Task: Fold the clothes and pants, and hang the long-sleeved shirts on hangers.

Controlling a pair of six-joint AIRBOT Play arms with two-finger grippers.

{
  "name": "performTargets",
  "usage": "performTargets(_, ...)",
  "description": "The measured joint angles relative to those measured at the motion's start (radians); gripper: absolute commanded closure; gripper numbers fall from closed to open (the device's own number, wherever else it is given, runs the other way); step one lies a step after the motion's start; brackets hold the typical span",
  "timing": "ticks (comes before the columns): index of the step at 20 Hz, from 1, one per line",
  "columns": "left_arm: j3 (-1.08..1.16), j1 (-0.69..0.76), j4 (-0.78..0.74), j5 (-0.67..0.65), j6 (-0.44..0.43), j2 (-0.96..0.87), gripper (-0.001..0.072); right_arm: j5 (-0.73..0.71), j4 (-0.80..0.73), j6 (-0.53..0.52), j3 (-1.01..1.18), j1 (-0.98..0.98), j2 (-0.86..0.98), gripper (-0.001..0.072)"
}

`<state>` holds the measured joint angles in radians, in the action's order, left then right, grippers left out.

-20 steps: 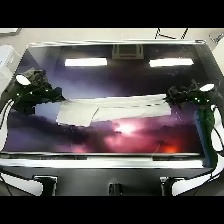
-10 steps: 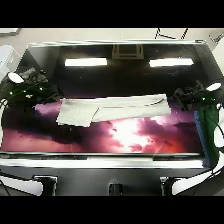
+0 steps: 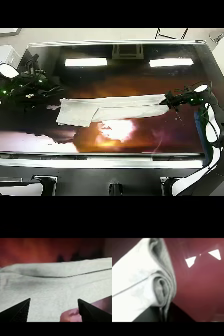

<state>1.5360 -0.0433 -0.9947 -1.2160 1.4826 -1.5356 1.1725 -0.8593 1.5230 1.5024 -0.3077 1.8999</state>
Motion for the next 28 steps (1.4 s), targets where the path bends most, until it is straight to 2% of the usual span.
performTargets(1, -0.001, 0.026, 0.002, 0.021, 0.0, 0.002, 0.0111, -0.002, 0.029, -0.01, 0.001, 0.003, -0.006, 0.0674)
performTargets(4, -0.003, 0.119, 0.006, 0.096, 0.0, -0.015, 0.0608, 0.038, 0.086, -0.066, 0.001, 0.01, -0.068, 0.0674)
performTargets(5, -0.004, 0.161, 0.006, 0.122, 0.0, -0.031, 0.0669, 0.056, 0.097, -0.077, 0.001, 0.012, -0.101, 0.0674)
performTargets(8, -0.004, 0.3, 0.012, 0.207, 0.014, -0.106, 0.0675, 0.121, 0.13, -0.095, 0.001, 0.034, -0.239, 0.0674)
performTargets(12, -0.004, 0.469, 0.107, 0.338, 0.1, -0.24, 0.0681, 0.171, 0.154, -0.07, 0.001, 0.102, -0.452, 0.0673)
performTargets(16, -0.004, 0.615, 0.355, 0.444, 0.142, -0.363, 0.0682, 0.175, 0.159, -0.017, 0.001, 0.18, -0.628, 0.0673)
performTargets(21, -0.002, 0.769, 0.739, 0.646, 0.152, -0.445, 0.0685, 0.148, 0.146, 0.035, 0.002, 0.249, -0.702, 0.0673)
performTargets(23, -0.001, 0.772, 0.819, 0.695, 0.13, -0.452, 0.0687, 0.12, 0.135, 0.05, 0.001, 0.28, -0.695, 0.0673)
performTargets(25, 0.0, 0.723, 0.848, 0.689, 0.068, -0.443, 0.0688, 0.079, 0.13, 0.056, 0.002, 0.325, -0.663, 0.0673)
performTargets(28, 0.0, 0.579, 0.739, 0.6, 0.014, -0.362, 0.0687, 0.019, 0.13, 0.06, 0.001, 0.41, -0.579, 0.0672)
